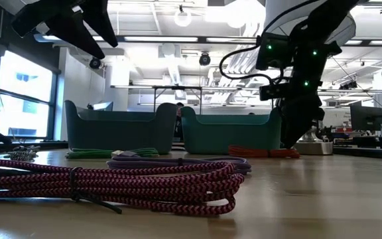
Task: Pick & Place USB Port
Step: Put the orange charger cable into the blue bin
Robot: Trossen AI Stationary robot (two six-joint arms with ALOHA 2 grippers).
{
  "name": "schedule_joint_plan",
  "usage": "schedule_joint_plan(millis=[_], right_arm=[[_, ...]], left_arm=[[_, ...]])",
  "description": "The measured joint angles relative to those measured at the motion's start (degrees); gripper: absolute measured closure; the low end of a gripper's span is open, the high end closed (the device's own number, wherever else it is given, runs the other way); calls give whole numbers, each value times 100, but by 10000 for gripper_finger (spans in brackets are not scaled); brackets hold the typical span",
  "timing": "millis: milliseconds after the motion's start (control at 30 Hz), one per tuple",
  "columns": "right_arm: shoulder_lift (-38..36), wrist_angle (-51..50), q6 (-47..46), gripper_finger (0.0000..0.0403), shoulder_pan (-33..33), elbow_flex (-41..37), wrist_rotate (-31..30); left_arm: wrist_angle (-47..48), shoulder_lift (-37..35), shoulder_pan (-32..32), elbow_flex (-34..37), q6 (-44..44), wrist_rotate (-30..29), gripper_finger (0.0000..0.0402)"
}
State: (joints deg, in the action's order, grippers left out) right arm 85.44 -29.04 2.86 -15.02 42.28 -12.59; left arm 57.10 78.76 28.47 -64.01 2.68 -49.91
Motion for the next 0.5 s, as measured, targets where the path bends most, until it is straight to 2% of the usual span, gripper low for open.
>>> schedule_joint_plan(millis=[133,267,500], right_arm=[[-8,269,18,167,-1,-259,-53],[12,529,1,167,-1,-492,156],[3,703,-1,187,19,-565,217]], left_arm=[[-7,0,0,0,-5,11,195],[-19,0,0,0,-10,12,196],[-52,0,2,0,-9,7,196]])
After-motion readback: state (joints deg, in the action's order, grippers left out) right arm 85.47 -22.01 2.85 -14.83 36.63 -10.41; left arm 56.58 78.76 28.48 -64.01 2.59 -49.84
